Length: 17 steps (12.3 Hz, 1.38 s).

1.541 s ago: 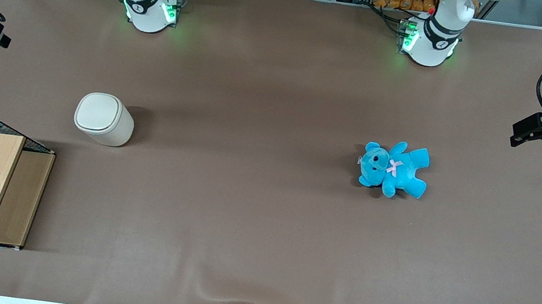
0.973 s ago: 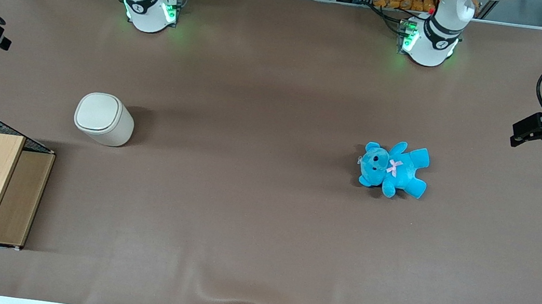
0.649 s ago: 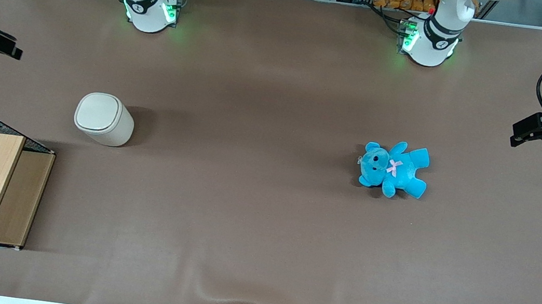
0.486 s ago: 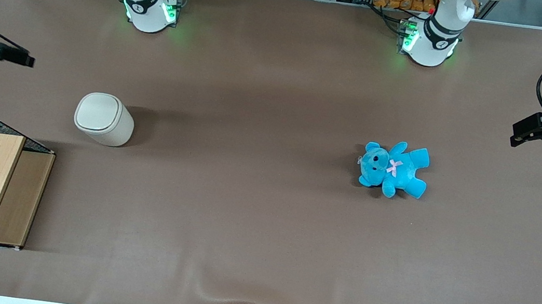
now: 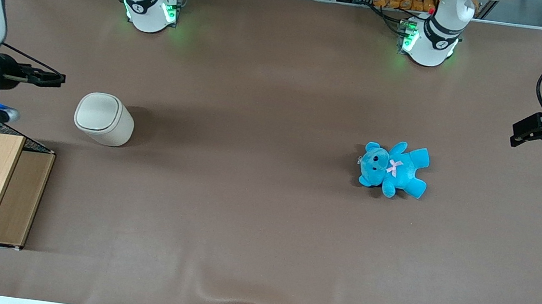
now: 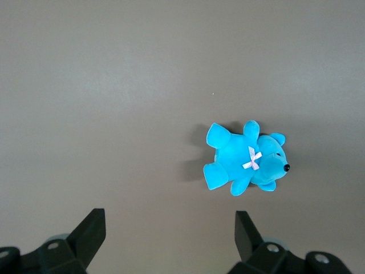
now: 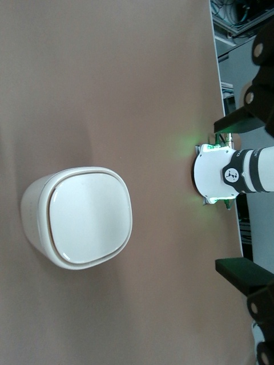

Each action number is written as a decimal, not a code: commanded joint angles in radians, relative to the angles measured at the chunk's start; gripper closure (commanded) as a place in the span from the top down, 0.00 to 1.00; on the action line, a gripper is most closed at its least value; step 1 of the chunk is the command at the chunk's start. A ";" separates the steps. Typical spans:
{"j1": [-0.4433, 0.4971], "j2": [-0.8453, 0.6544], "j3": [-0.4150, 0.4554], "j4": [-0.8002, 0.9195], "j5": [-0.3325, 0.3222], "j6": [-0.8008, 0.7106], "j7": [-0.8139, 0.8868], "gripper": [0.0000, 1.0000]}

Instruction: Open trash can with right arm

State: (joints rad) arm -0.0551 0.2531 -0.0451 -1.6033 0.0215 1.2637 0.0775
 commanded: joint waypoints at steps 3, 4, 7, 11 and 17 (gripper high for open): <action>-0.011 0.086 0.005 -0.017 -0.015 0.054 0.001 0.00; -0.011 0.101 0.005 -0.023 -0.018 0.075 0.001 0.00; -0.008 0.112 0.005 -0.093 -0.029 0.181 -0.001 0.00; -0.012 0.155 0.005 -0.116 -0.031 0.246 -0.001 0.00; -0.012 0.189 0.007 -0.177 -0.034 0.279 -0.001 0.00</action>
State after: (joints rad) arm -0.0586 0.4491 -0.0478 -1.7342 0.0125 1.5182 0.0775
